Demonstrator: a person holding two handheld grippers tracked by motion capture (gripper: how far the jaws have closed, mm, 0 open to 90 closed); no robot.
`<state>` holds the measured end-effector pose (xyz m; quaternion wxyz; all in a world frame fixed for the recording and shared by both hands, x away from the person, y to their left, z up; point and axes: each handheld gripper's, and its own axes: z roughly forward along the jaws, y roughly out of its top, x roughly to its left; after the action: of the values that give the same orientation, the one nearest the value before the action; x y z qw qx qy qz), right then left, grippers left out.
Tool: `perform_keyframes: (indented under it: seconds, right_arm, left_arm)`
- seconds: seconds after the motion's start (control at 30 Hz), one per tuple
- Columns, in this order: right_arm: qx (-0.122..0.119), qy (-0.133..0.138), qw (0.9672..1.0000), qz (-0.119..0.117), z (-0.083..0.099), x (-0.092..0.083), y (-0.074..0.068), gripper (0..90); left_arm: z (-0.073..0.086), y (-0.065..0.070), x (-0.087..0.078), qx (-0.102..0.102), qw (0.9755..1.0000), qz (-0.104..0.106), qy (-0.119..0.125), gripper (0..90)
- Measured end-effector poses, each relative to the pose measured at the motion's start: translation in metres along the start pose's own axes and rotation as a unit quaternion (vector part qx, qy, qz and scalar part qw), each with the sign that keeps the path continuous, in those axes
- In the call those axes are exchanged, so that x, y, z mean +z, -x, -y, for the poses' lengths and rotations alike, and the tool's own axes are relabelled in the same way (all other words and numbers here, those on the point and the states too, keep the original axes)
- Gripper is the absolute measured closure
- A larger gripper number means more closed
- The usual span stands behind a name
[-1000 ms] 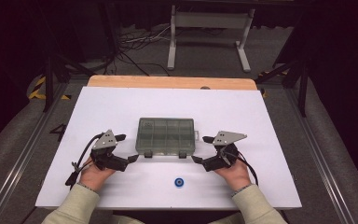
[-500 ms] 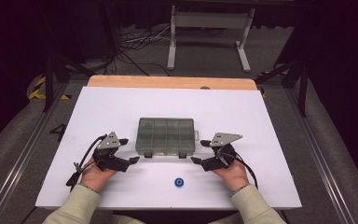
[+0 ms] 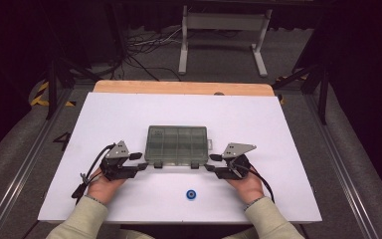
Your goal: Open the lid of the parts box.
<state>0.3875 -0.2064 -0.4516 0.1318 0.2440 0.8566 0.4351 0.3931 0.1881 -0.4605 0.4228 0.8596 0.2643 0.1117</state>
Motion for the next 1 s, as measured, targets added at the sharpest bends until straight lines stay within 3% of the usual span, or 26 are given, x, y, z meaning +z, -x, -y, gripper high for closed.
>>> perform_keyframes:
  seconds: [0.3, 0.5, 1.0]
  right_arm:
    - [-0.012, 0.0, 0.9999, 0.005, -0.0003, -0.0005, -0.0018, 68.9]
    - [-0.014, -0.001, 0.9999, 0.007, -0.0001, -0.0006, -0.0019, 71.3]
    - [-0.016, 0.0, 0.9998, 0.007, -0.0001, -0.0008, -0.0018, 72.4]
  left_arm:
    - [-0.0006, 0.002, 0.0008, 0.012, 0.9999, 0.001, -0.004, 62.9]
    - [-0.0009, 0.0036, 0.0011, 0.02, 0.9998, 0.005, -0.005, 69.2]
    - [-0.001, 0.0026, -0.0018, 0.017, 0.9998, 0.009, 0.007, 71.1]
